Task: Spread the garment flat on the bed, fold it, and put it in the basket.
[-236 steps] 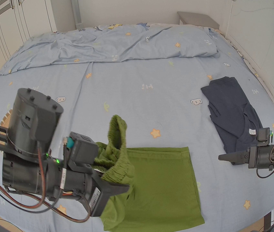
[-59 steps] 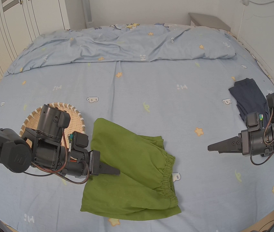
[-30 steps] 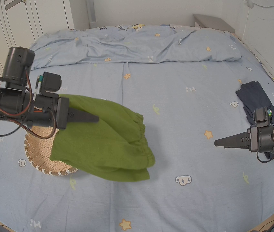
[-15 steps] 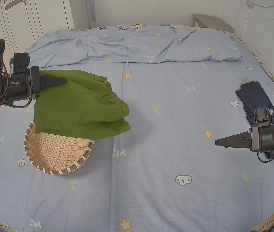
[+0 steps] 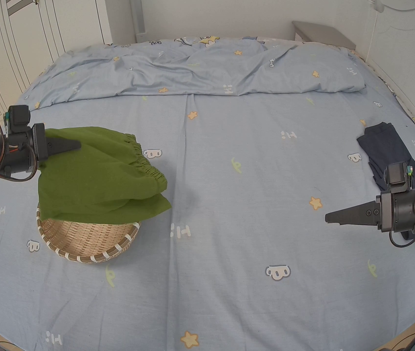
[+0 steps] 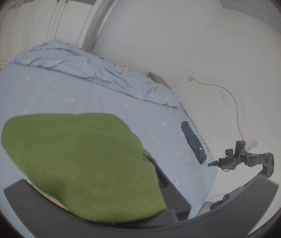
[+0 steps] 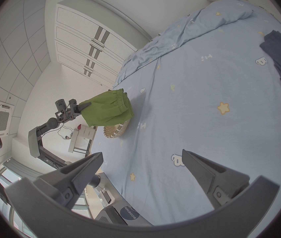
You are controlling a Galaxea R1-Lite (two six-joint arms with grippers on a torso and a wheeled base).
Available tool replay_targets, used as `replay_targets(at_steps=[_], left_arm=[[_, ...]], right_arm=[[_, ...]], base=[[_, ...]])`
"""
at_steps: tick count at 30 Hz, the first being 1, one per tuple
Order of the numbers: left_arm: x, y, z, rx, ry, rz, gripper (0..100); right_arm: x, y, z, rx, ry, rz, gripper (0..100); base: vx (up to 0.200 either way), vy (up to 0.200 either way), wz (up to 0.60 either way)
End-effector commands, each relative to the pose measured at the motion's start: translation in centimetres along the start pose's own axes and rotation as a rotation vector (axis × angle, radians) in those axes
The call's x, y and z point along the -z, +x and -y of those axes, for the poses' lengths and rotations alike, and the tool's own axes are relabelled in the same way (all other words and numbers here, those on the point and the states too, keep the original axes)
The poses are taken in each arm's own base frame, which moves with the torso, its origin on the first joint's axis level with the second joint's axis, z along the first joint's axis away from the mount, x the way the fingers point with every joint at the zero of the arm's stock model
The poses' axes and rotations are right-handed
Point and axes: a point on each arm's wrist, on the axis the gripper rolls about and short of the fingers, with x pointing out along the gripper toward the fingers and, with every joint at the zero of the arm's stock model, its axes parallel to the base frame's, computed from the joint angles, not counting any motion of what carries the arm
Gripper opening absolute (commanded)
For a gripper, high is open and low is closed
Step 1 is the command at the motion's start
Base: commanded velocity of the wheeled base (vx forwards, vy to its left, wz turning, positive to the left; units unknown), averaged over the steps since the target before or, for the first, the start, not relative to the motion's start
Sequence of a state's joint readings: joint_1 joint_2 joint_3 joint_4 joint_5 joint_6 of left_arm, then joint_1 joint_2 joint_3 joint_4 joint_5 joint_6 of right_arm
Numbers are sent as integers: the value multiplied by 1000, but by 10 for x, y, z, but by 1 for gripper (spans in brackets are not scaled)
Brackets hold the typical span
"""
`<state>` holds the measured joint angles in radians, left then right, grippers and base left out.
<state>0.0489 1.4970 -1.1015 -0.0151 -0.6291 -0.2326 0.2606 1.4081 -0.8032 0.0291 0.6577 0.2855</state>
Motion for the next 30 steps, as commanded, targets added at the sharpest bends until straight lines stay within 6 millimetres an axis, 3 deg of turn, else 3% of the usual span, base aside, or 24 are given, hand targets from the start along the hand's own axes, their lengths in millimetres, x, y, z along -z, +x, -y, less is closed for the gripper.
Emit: replay_targets(at_steps=[1,5,12,14,17,27,30], left_arm=[[17,-6,-22,-76,-90,-33,0],[26,-8,-42,-134,-155,-55,0],[45,14,-82,-226,-310,-206,0],[44,15,-83,-230,-315,-213,0],[44,26,-94,-285,-389,-318,0],[75,80,-149,-424,-459,-499,0],[79,90,-156,-449,-458,-540,0]], right_arm=[[2,2,-2,-10,-4,-13,100],[5,5,-4,-20,-8,-30,100],[7,7,-5,-26,-10,-40,100],[7,7,-5,-26,-11,-40,100],[8,7,-5,-26,-10,-43,100],[11,12,-5,-32,-9,-65,100],[11,12,-5,-31,-9,-63,100]], base=[[0,0,0],[0,0,0],[0,0,0],[0,0,0],[0,0,0],[0,0,0],[0,0,0]])
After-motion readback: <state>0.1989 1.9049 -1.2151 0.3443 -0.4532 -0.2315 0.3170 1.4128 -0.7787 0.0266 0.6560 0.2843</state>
